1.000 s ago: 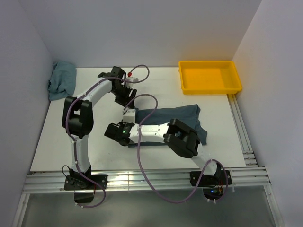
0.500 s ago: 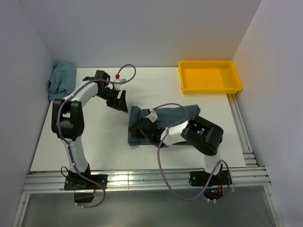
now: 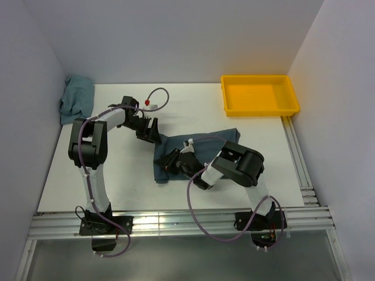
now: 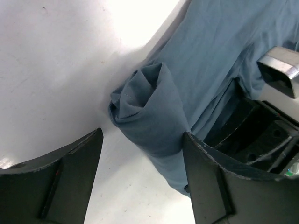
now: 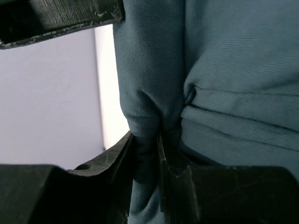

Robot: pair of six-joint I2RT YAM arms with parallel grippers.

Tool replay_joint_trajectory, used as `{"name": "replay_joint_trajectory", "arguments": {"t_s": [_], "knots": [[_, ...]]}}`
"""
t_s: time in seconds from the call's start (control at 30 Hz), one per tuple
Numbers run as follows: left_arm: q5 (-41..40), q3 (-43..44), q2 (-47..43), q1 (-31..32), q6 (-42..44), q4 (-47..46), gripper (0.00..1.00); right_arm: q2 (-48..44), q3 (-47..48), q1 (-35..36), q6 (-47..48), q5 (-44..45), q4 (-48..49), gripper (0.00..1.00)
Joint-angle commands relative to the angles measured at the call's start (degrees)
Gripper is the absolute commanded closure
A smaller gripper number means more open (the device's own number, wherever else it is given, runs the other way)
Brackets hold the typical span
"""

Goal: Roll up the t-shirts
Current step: Roll the tshirt

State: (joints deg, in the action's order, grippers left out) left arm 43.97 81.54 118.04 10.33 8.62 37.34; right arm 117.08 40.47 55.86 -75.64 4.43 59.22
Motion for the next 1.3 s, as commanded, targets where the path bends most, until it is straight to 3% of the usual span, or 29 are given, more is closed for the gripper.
{"name": "replay_joint_trajectory", "arguments": {"t_s": [0.0,0.17,0.27,0.3,0.4,0.57,0.7,0.8,0.93,1.27], "knots": [[-1.9,-0.9,-0.4,0.3,-1.8,-4.5,0.28,1.9,-1.5,0.0,-2.7,-3.7,5.5,0.71],[-5.2,0.1,-1.1,1.3,-2.4,-3.7,0.4,1.9,-1.3,0.0,-2.6,-4.1,4.4,0.71],[-9.3,1.6,-1.2,2.9,-2.8,-1.8,0.66,-0.8,-0.5,0.0,-1.0,-2.1,-2.3,0.64],[-10.6,2.2,-1.5,3.4,-3.0,-1.5,0.79,-1.8,0.0,0.0,-0.1,-1.3,-8.5,0.61],[-15.9,3.4,-2.0,5.9,-2.6,0.7,1.0,-6.8,2.8,0.7,4.4,4.6,-23.0,0.48],[-22.0,4.7,-2.3,8.0,-3.1,3.0,1.0,-11.2,17.2,5.1,12.3,17.9,-50.7,0.4],[-23.7,5.8,-2.5,8.7,-2.9,4.3,1.0,-8.4,30.0,8.6,13.5,28.9,-73.9,0.39],[-24.8,6.4,-2.3,9.3,-2.8,5.2,1.0,-5.5,38.4,10.2,13.5,32.7,-84.1,0.39],[-25.3,7.1,-2.0,9.9,-2.7,6.1,1.0,-0.7,47.1,11.0,13.2,37.7,-93.7,0.39],[-25.6,8.7,-1.5,10.7,-2.7,7.9,1.0,7.7,57.1,10.6,16.9,41.3,-99.5,0.39]]}}
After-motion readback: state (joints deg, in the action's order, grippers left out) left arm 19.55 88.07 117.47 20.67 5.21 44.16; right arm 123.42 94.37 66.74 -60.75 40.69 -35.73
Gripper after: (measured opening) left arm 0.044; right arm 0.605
